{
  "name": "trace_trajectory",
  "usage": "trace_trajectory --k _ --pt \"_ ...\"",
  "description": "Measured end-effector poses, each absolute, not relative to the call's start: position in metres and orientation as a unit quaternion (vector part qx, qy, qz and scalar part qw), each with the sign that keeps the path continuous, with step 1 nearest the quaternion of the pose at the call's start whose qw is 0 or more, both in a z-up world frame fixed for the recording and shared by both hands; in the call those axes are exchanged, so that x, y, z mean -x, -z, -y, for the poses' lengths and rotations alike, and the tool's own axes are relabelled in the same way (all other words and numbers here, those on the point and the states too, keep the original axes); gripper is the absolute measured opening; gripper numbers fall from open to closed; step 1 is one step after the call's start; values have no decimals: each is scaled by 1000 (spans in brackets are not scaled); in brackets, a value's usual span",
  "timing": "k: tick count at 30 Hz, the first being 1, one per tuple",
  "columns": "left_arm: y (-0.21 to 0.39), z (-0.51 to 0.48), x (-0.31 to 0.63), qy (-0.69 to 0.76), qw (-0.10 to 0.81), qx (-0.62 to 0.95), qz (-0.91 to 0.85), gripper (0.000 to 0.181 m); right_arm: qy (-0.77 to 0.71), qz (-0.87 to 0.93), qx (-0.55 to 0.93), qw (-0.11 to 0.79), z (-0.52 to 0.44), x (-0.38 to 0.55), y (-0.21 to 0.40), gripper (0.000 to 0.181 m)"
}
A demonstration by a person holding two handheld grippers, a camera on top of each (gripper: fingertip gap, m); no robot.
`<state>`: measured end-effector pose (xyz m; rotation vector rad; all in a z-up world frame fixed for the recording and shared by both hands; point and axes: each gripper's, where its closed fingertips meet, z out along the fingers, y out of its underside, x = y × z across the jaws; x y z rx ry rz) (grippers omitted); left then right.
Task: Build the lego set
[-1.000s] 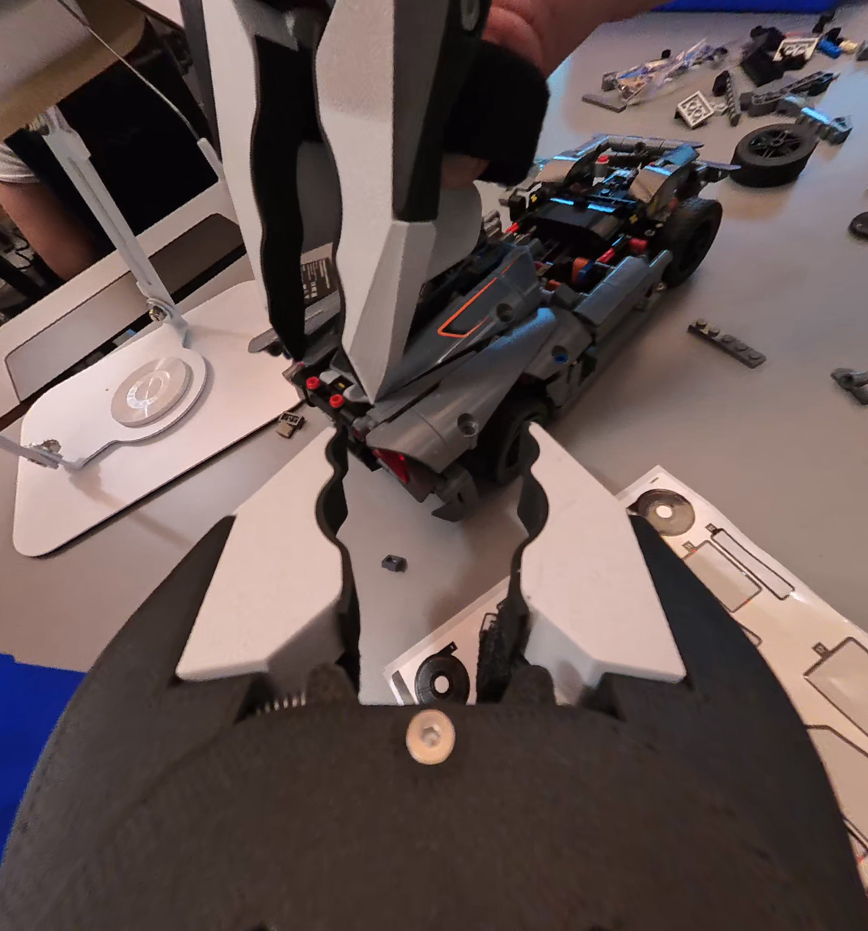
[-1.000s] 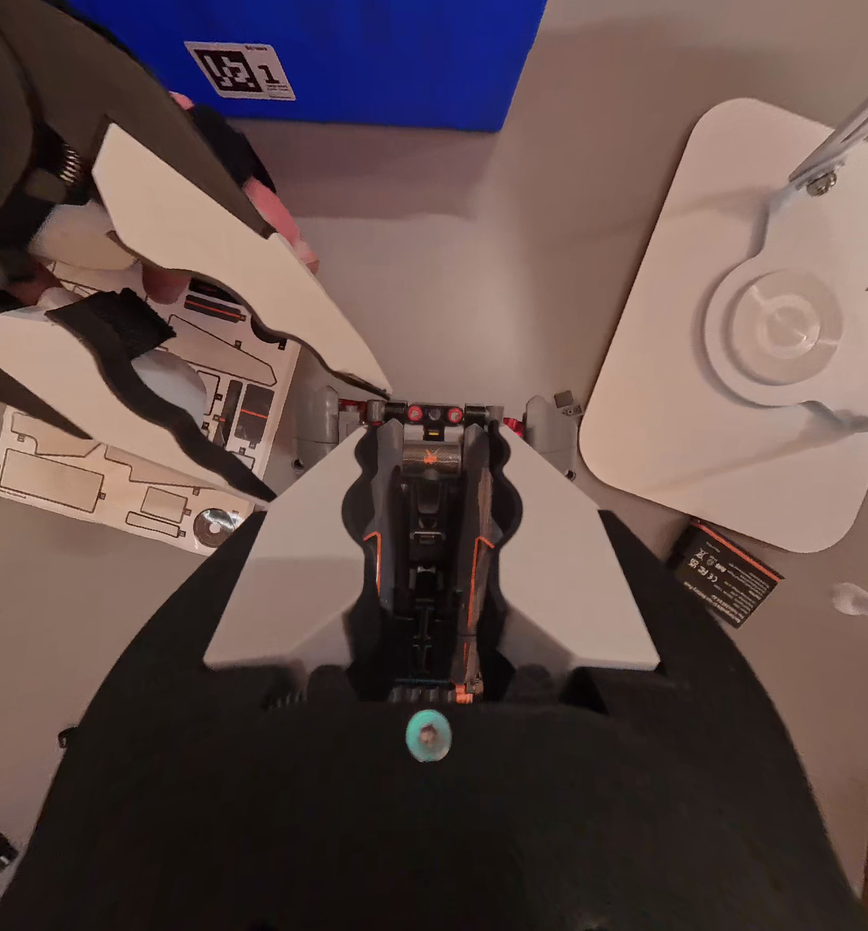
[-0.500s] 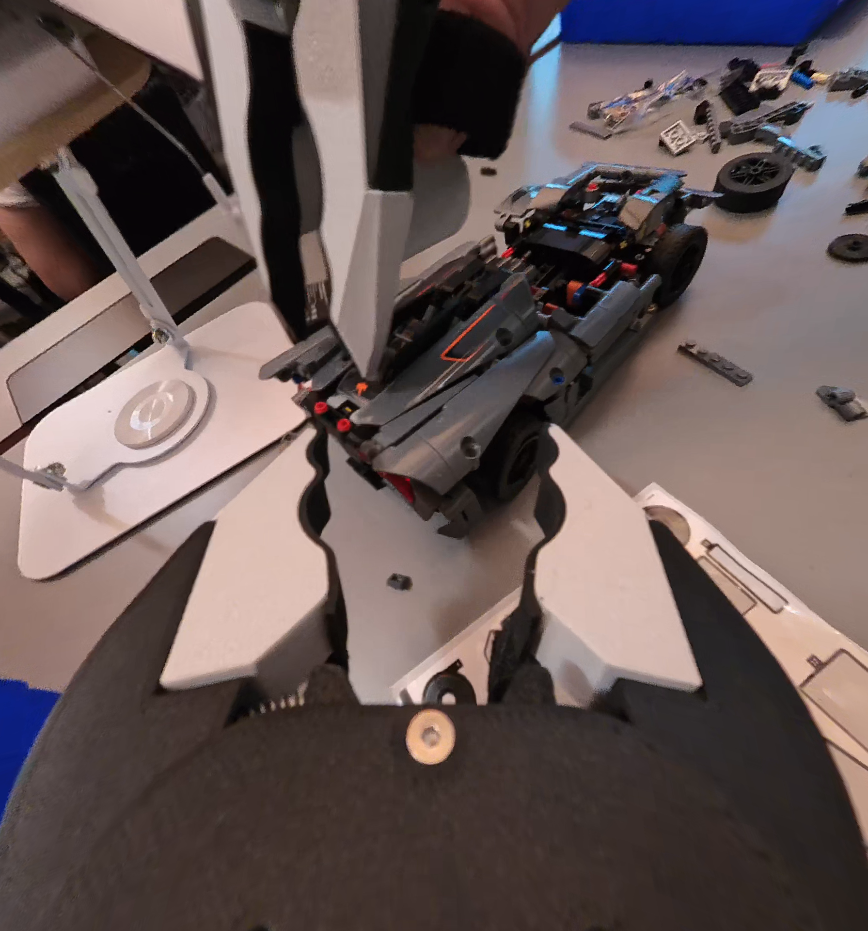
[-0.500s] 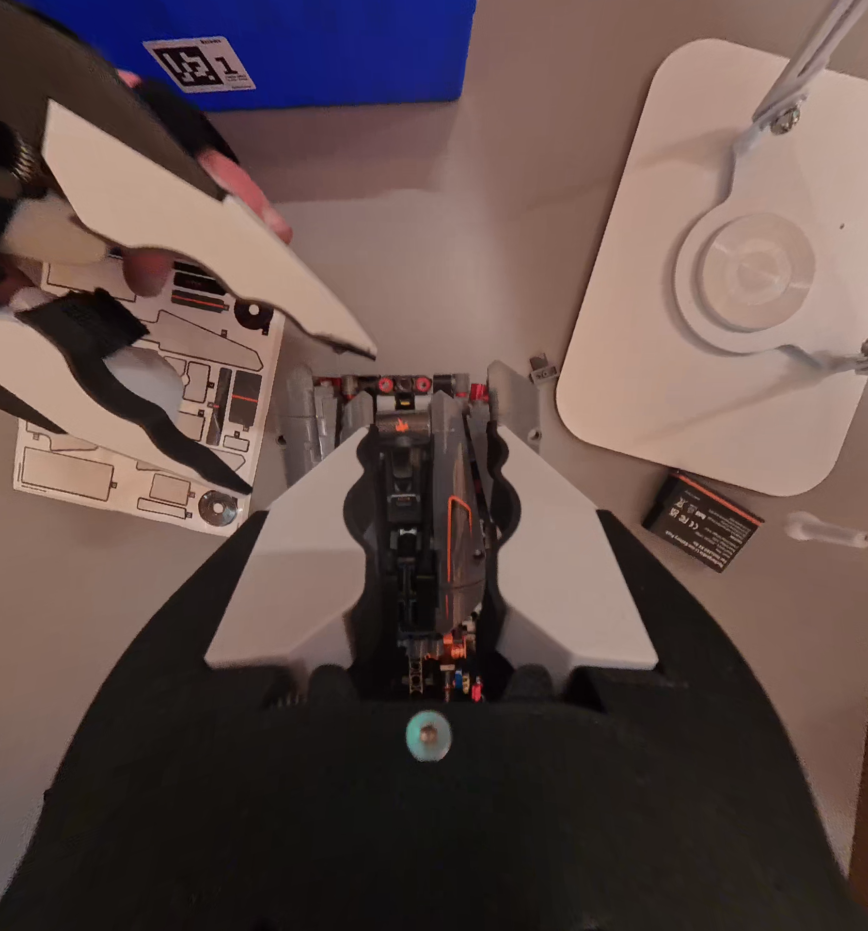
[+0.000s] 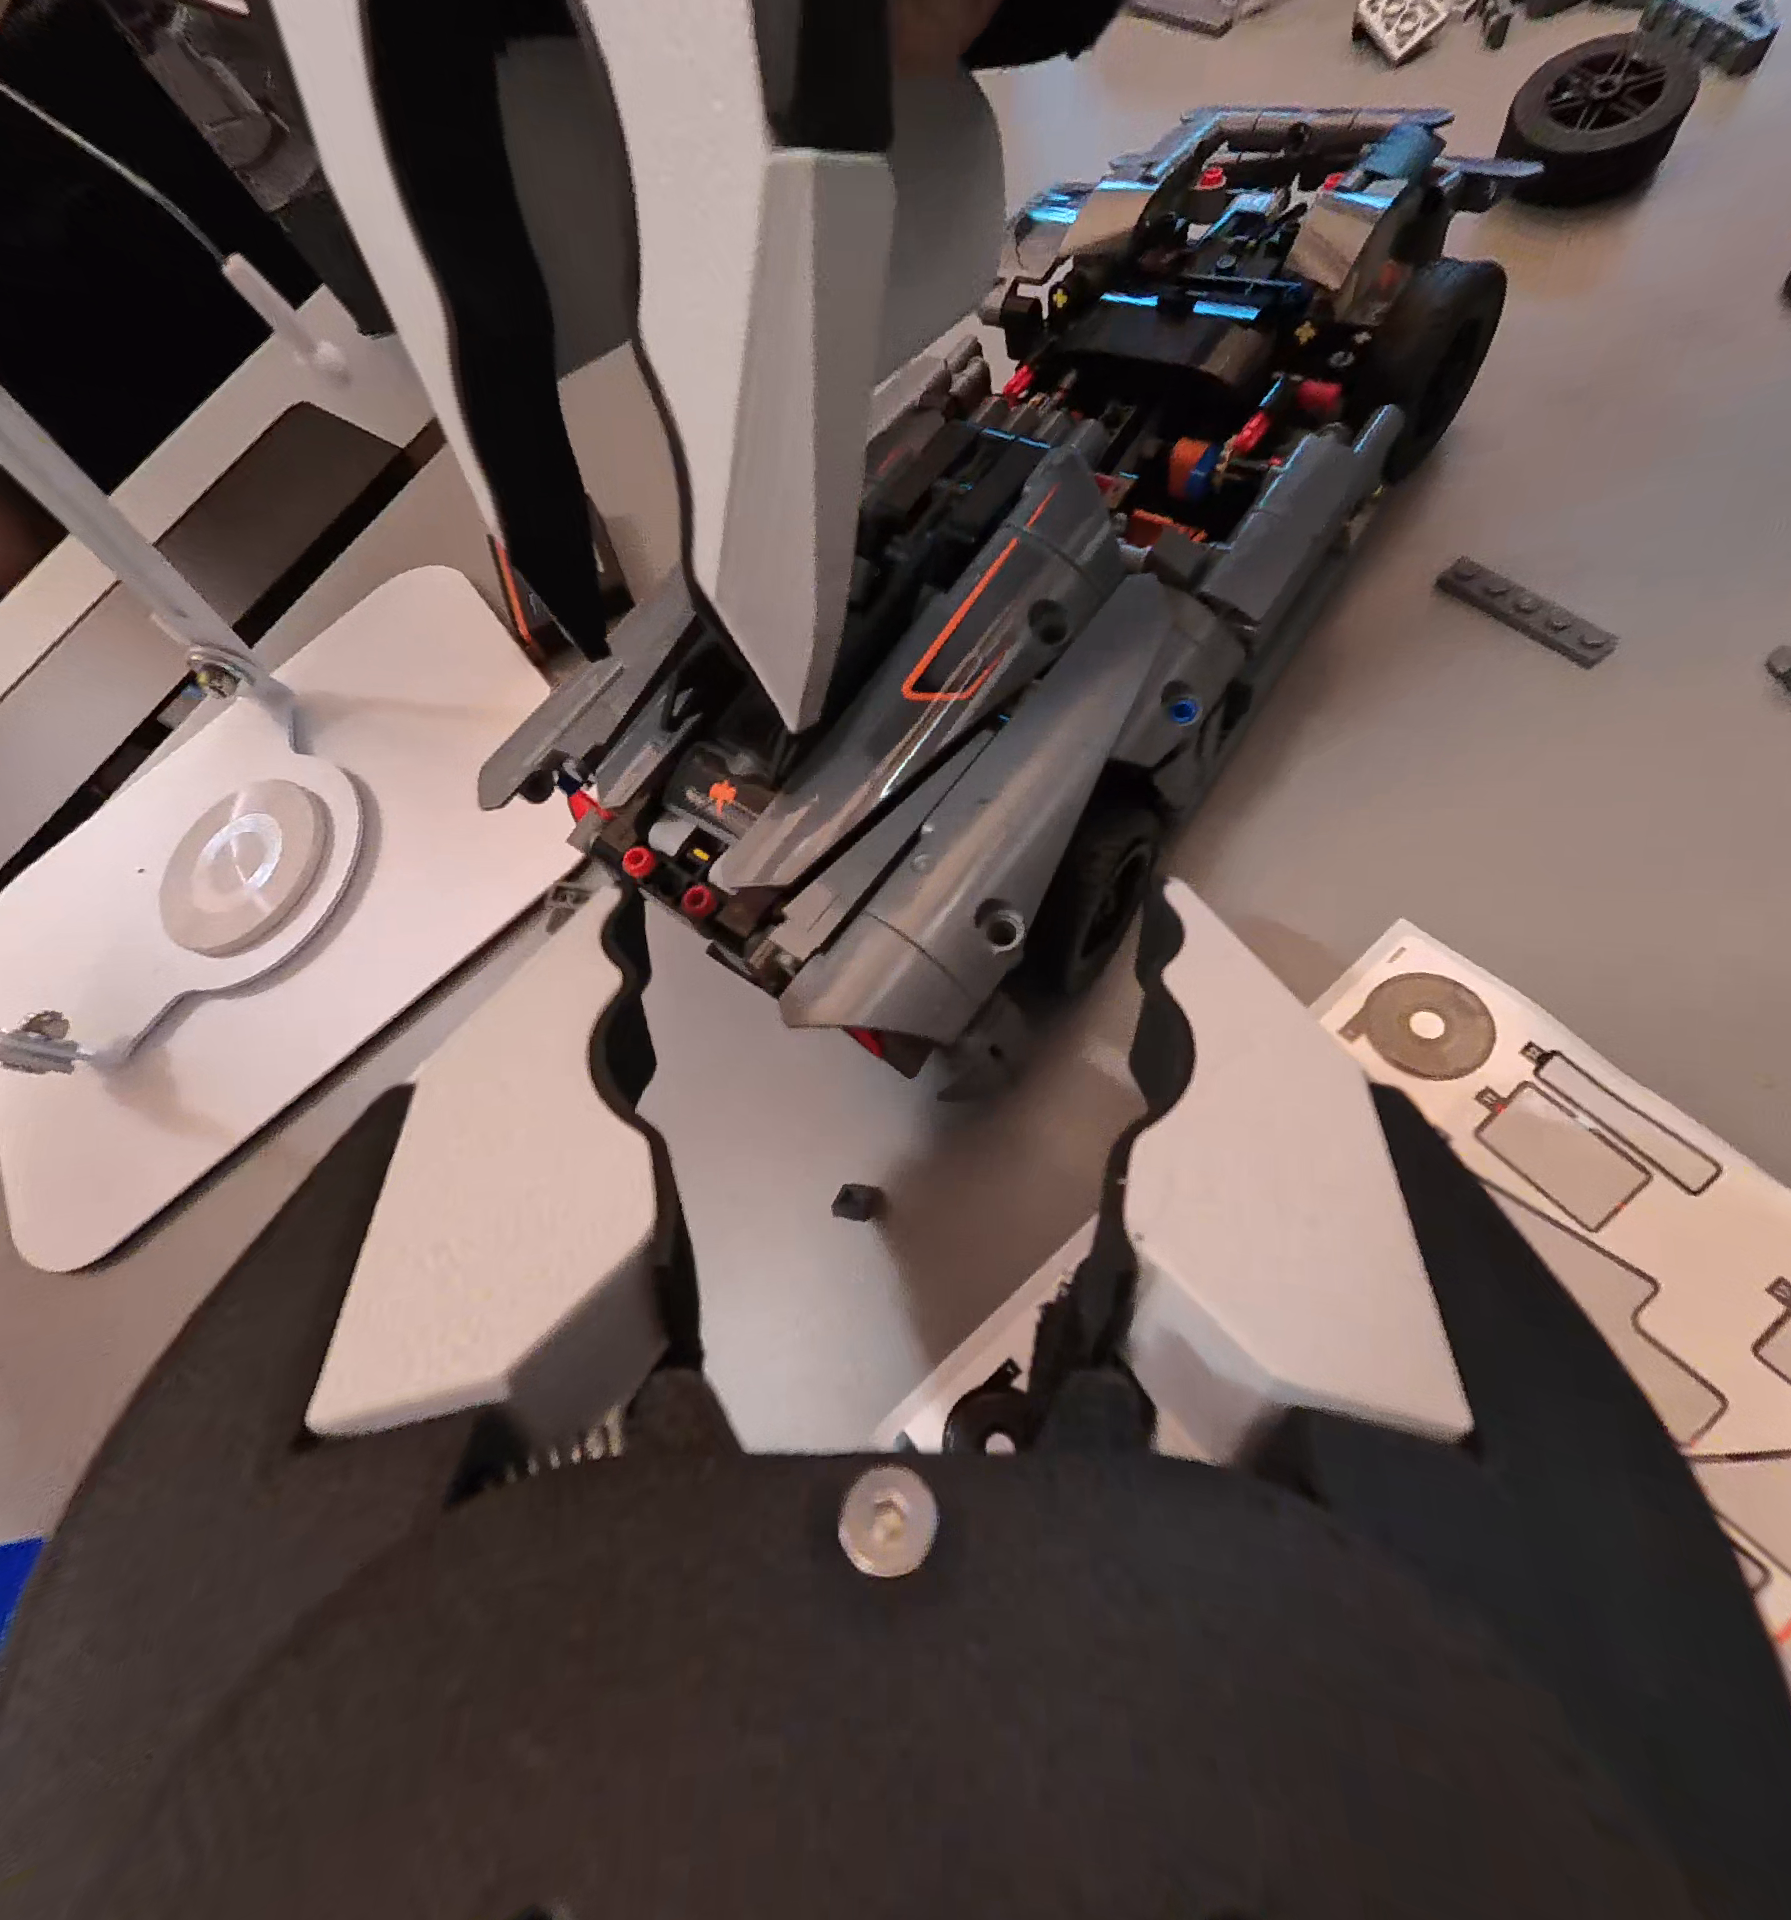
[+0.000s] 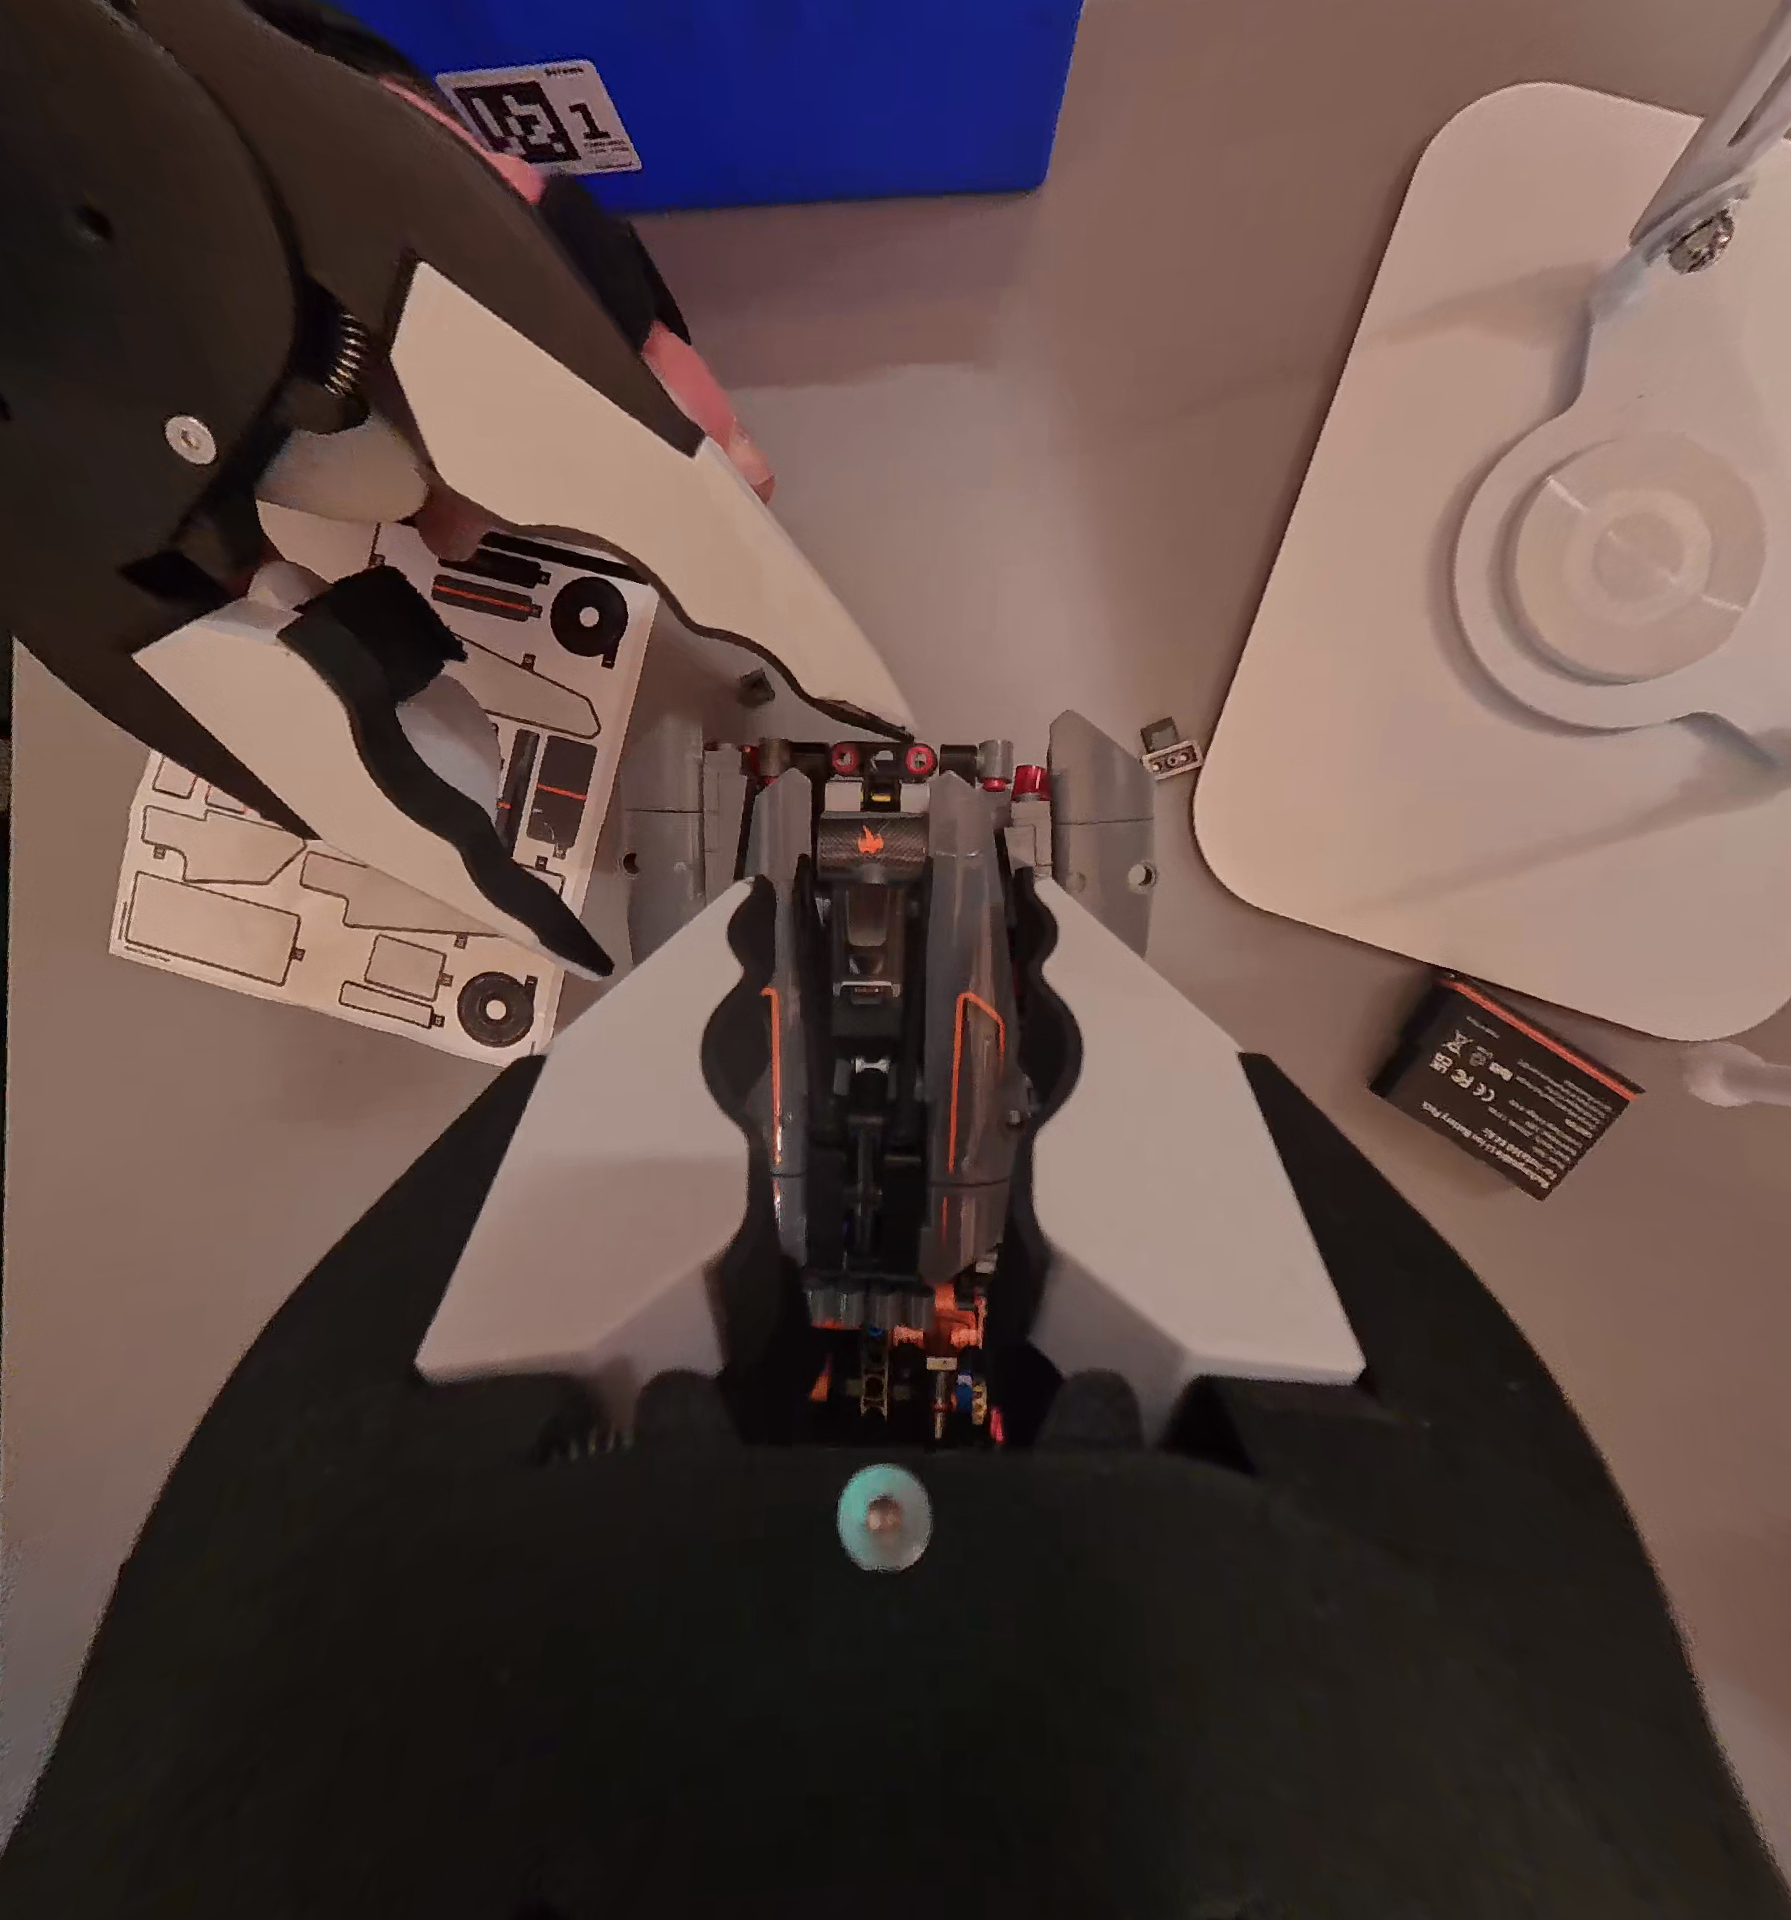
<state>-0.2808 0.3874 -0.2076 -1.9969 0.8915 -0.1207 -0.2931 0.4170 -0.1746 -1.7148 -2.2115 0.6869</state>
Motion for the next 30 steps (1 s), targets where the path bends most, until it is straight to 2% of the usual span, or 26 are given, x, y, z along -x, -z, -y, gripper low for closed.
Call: trace_trajectory --k 3,7,30 --pt "214 -388 283 46 448 818 -358 90 -238 762 589 127 -417 295 176 45" --pt "197 -388 282 18 484 796 -364 86 -236 763 588 129 -418 293 176 41" --pt "214 -385 275 26 459 796 -392 91 -219 768 591 116 -417 283 182 39"
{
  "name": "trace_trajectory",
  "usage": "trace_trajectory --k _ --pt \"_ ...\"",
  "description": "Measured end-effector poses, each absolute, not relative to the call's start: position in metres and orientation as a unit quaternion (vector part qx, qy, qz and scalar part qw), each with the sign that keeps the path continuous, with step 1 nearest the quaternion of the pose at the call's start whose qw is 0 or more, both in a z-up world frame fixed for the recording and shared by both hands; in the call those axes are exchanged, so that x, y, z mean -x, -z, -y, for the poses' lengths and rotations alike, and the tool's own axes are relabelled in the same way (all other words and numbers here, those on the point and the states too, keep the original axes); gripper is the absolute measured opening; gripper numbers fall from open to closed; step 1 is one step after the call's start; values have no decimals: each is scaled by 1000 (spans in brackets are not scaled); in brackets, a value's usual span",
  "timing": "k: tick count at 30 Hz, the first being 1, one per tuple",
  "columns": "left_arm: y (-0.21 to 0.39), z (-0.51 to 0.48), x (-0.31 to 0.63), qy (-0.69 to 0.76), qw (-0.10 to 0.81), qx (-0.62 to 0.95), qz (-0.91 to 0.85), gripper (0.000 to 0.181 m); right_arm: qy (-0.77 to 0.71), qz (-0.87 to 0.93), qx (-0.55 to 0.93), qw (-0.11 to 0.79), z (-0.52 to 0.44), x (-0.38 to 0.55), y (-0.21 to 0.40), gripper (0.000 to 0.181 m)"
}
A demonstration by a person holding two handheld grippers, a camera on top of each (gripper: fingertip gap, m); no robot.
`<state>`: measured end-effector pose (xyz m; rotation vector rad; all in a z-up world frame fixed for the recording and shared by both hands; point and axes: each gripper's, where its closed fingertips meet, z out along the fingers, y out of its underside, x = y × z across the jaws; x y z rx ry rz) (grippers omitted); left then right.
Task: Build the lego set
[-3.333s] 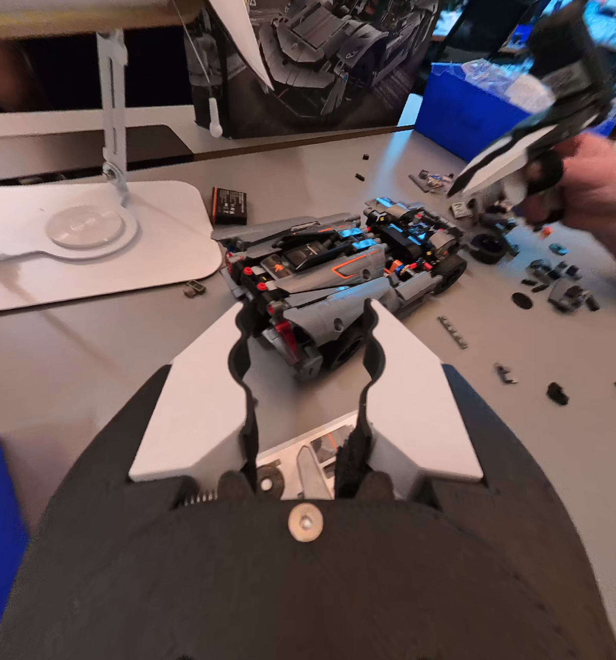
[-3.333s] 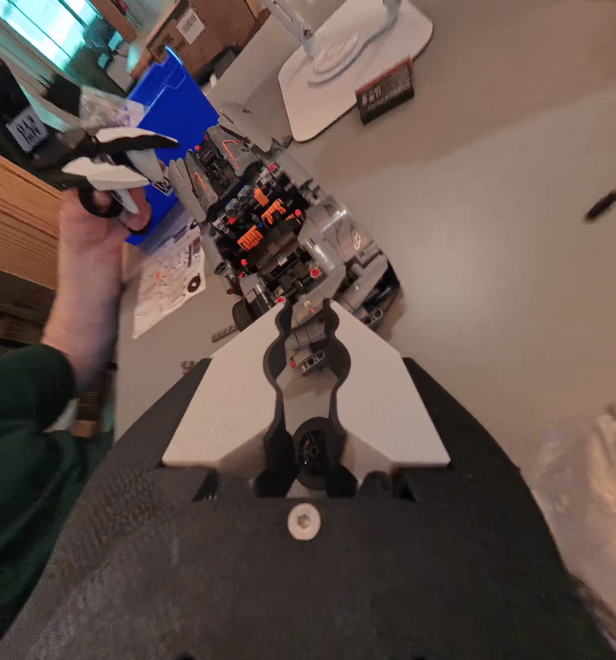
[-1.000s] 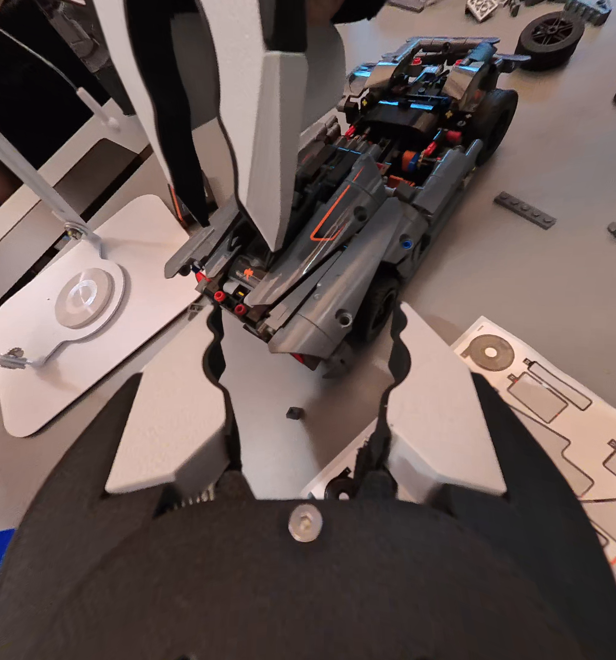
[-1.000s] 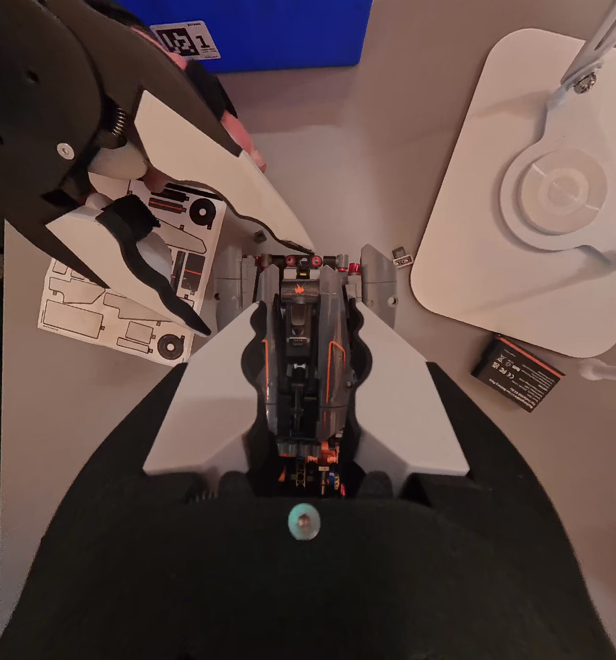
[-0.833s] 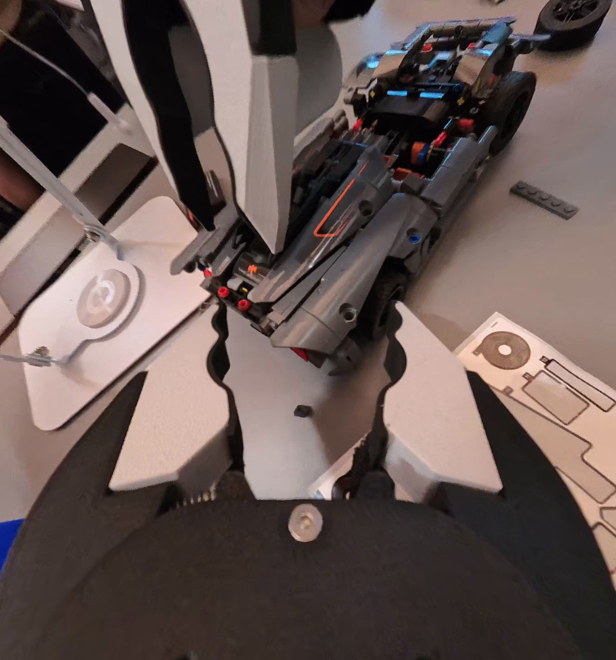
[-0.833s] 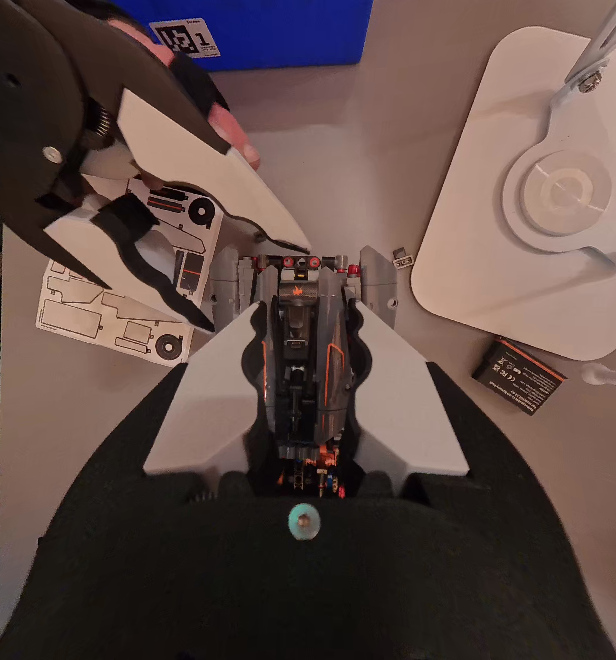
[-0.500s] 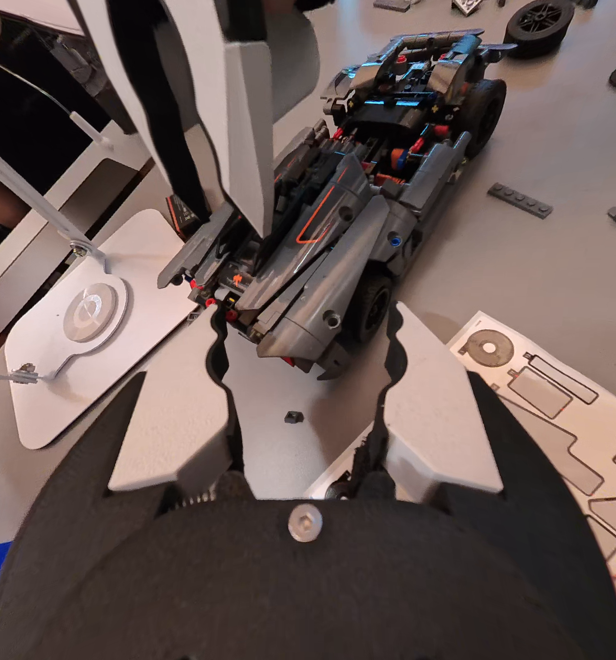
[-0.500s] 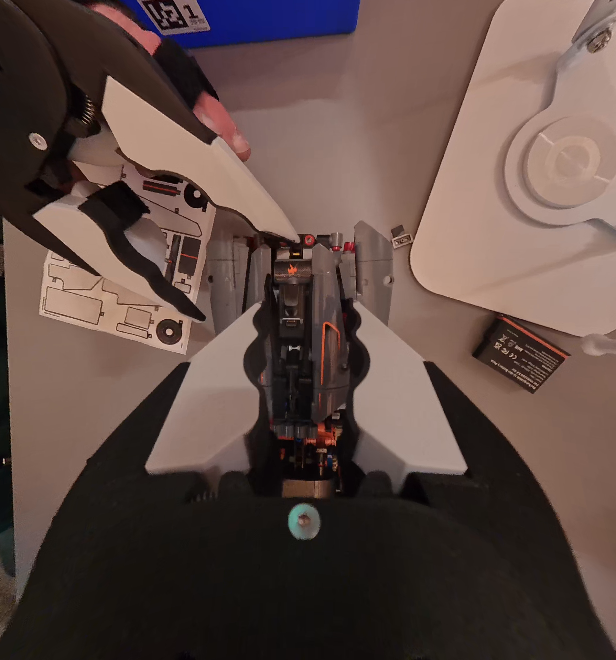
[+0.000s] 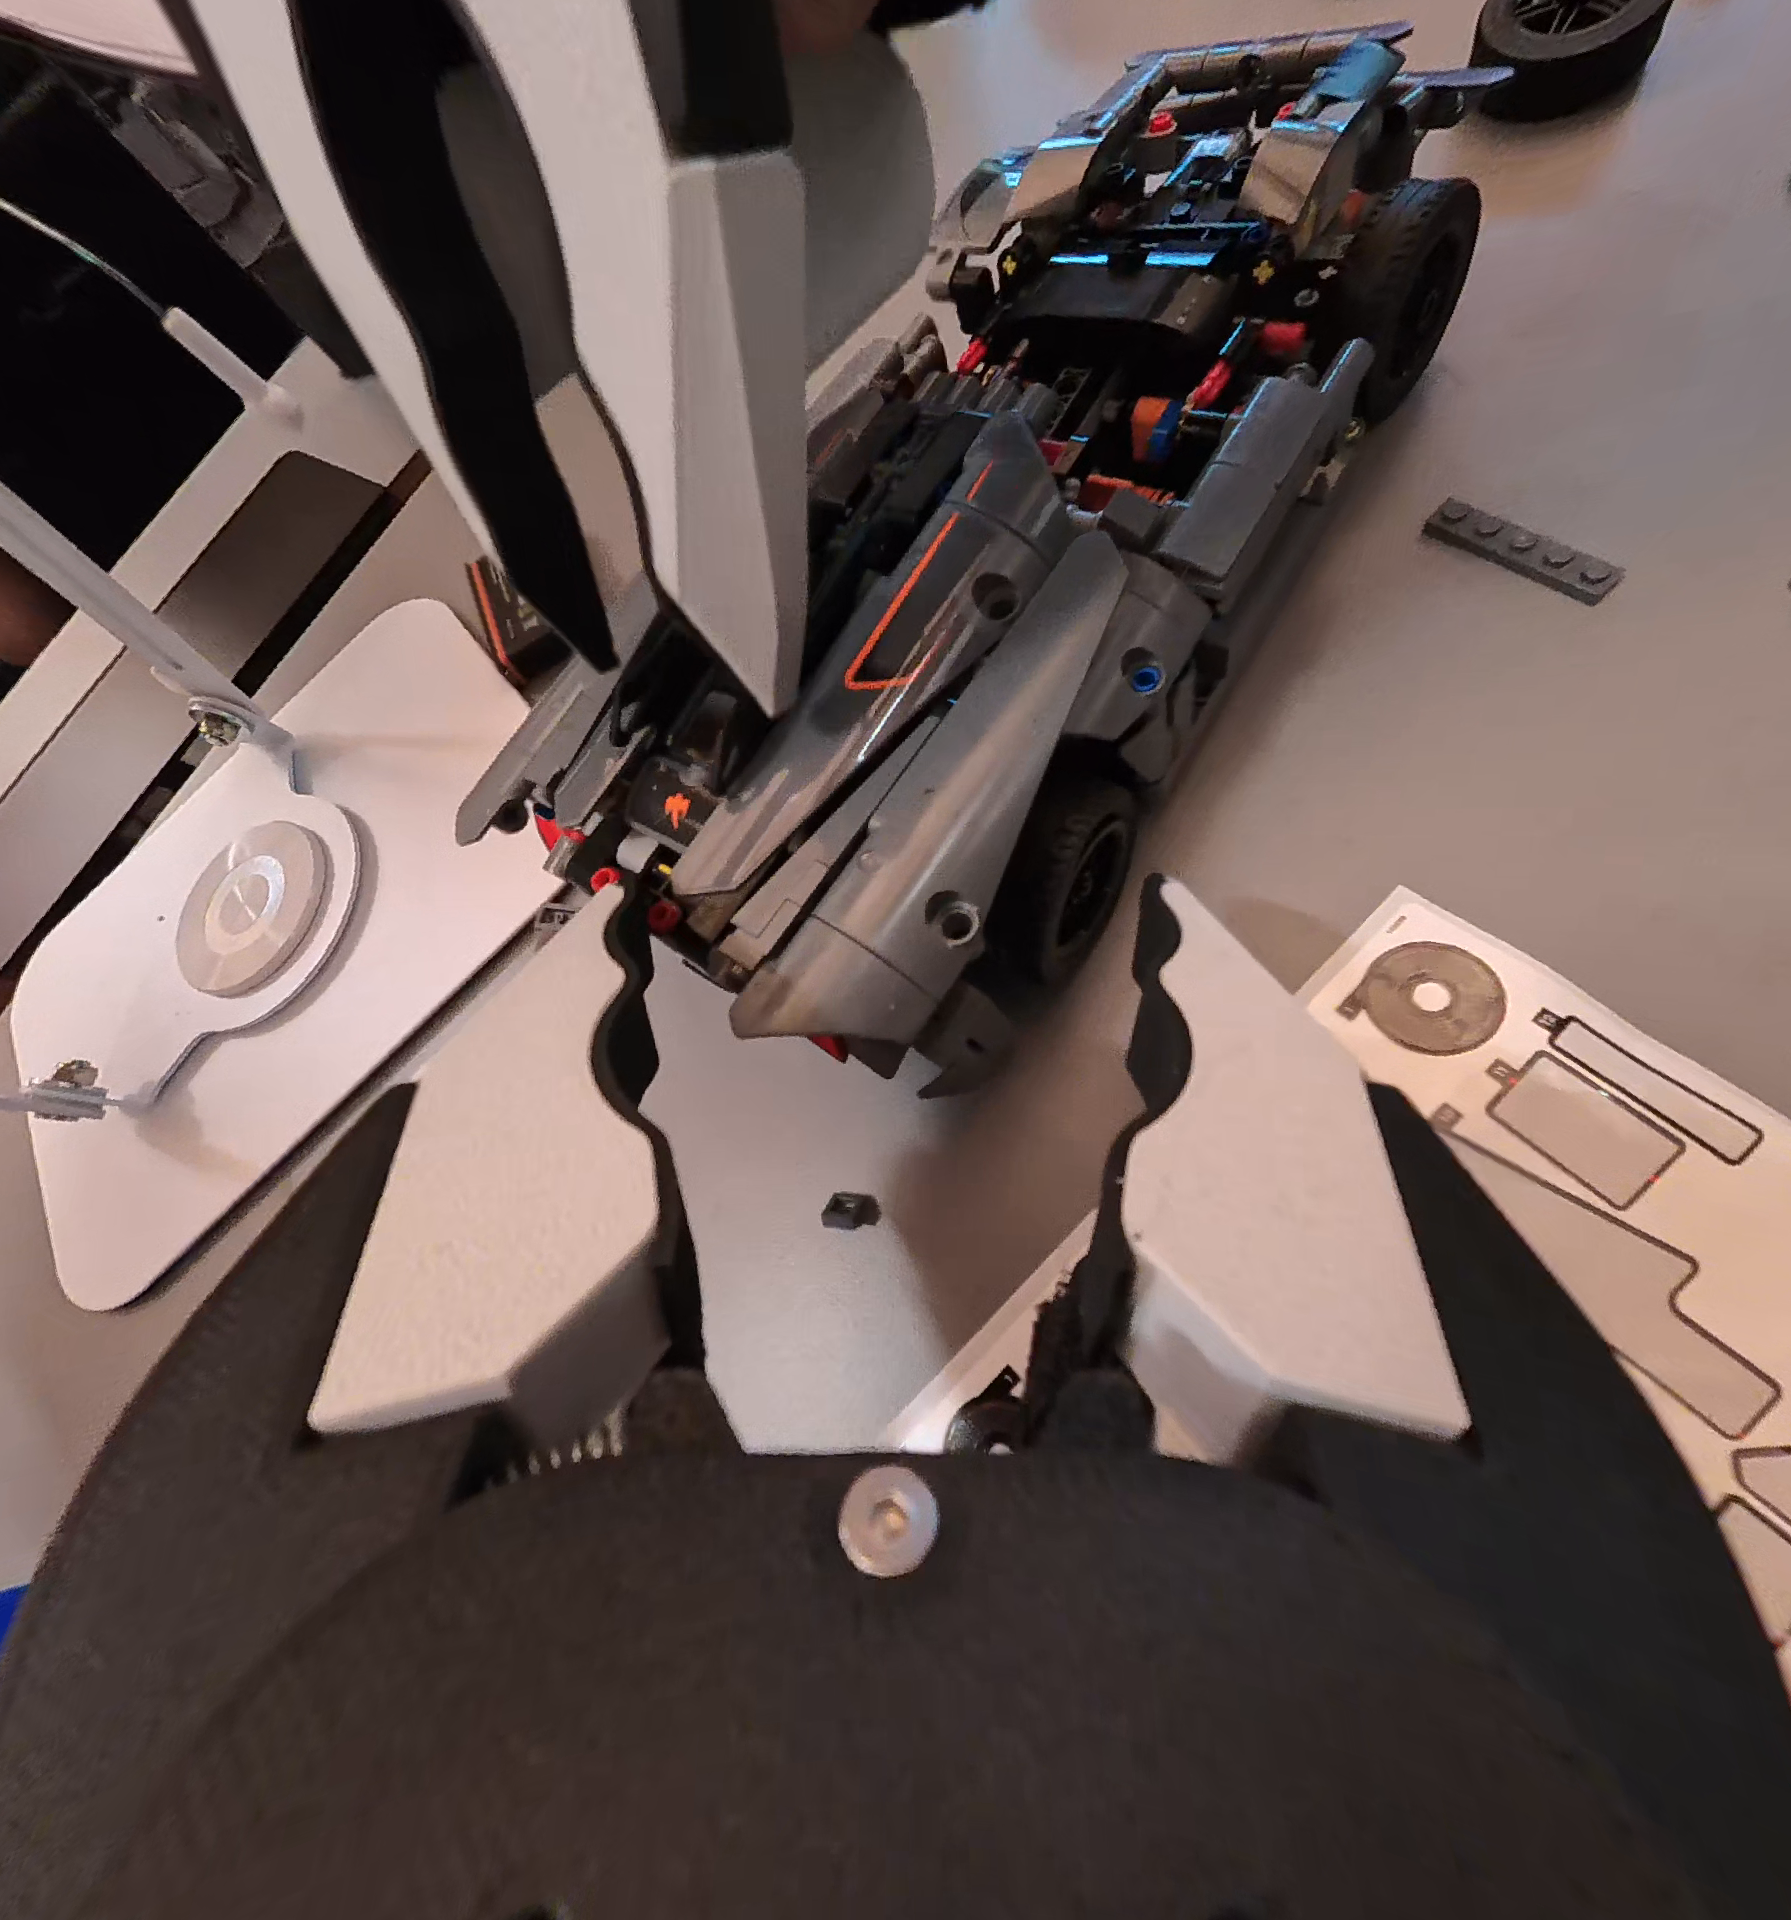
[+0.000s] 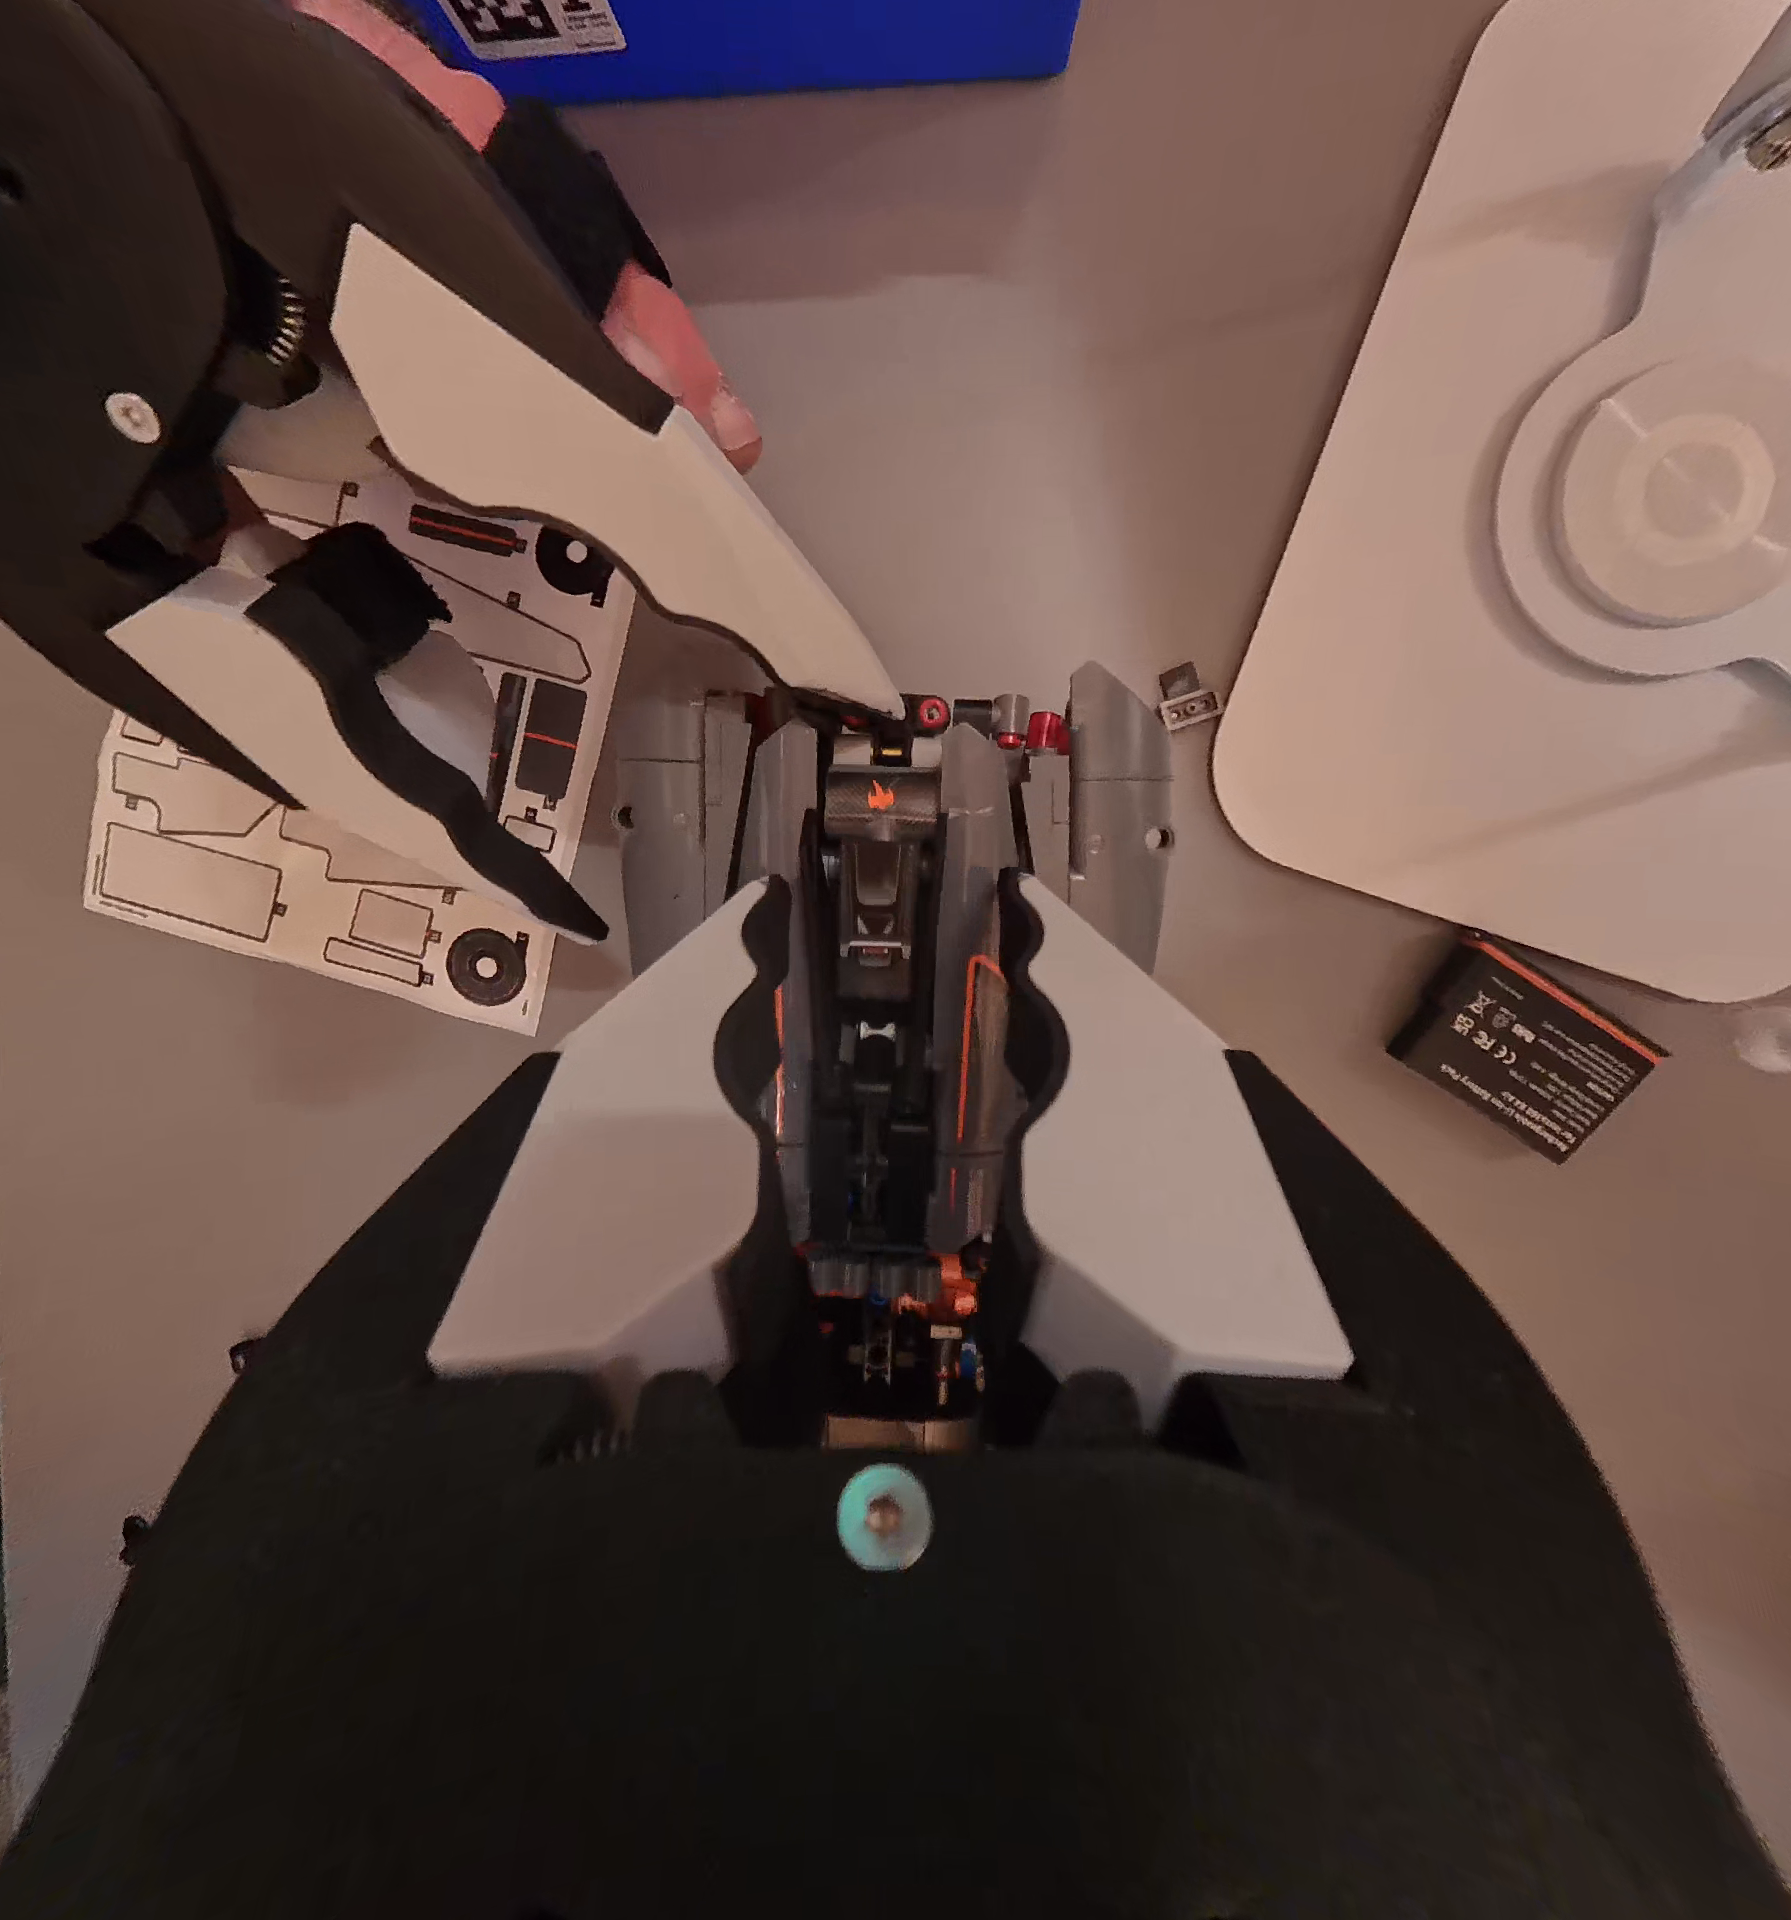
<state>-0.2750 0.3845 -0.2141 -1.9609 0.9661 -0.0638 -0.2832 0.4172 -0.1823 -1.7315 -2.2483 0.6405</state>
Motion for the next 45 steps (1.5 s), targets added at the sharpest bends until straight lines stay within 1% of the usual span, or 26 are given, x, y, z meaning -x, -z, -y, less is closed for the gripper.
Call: trace_trajectory --k 9,15,20,24,26,29,30,31,33,34,37,39,42,43,45 --pt "216 -384 274 31 458 797 -394 93 -205 770 595 109 -416 288 190 35" --pt "214 -384 276 29 460 797 -391 92 -197 772 594 111 -418 285 190 36" --pt "213 -384 275 27 462 797 -388 94 -201 758 606 129 -424 275 177 47" --pt "210 -385 277 26 466 797 -383 95 -155 765 612 129 -436 228 174 52" --pt "208 -385 278 20 468 796 -384 95 -141 763 621 113 -442 201 179 49" --pt "205 -385 275 20 473 792 -386 95 -133 767 620 96 -443 176 191 35" --pt "205 -385 274 19 475 791 -386 95 -123 769 620 92 -443 171 197 31" --pt "204 -385 274 18 477 790 -385 95 -109 771 621 93 -445 168 203 32" --pt "203 -385 275 19 480 789 -383 95 -104 778 612 99 -443 169 209 23" --pt "202 -385 276 21 482 789 -381 95 -106 780 609 99 -441 170 211 21" --pt "200 -386 279 22 488 788 -376 94 -95 783 608 91 -442 169 219 19" --pt "199 -386 280 21 490 788 -373 94 -83 781 612 93 -446 168 222 21" --pt "198 -386 280 20 492 786 -374 94 -81 779 613 102 -448 168 223 16" --pt "198 -386 280 19 491 786 -375 94 -84 776 616 102 -449 168 224 23" --pt "198 -386 280 14 490 786 -378 94 -87 773 621 95 -449 166 226 28"
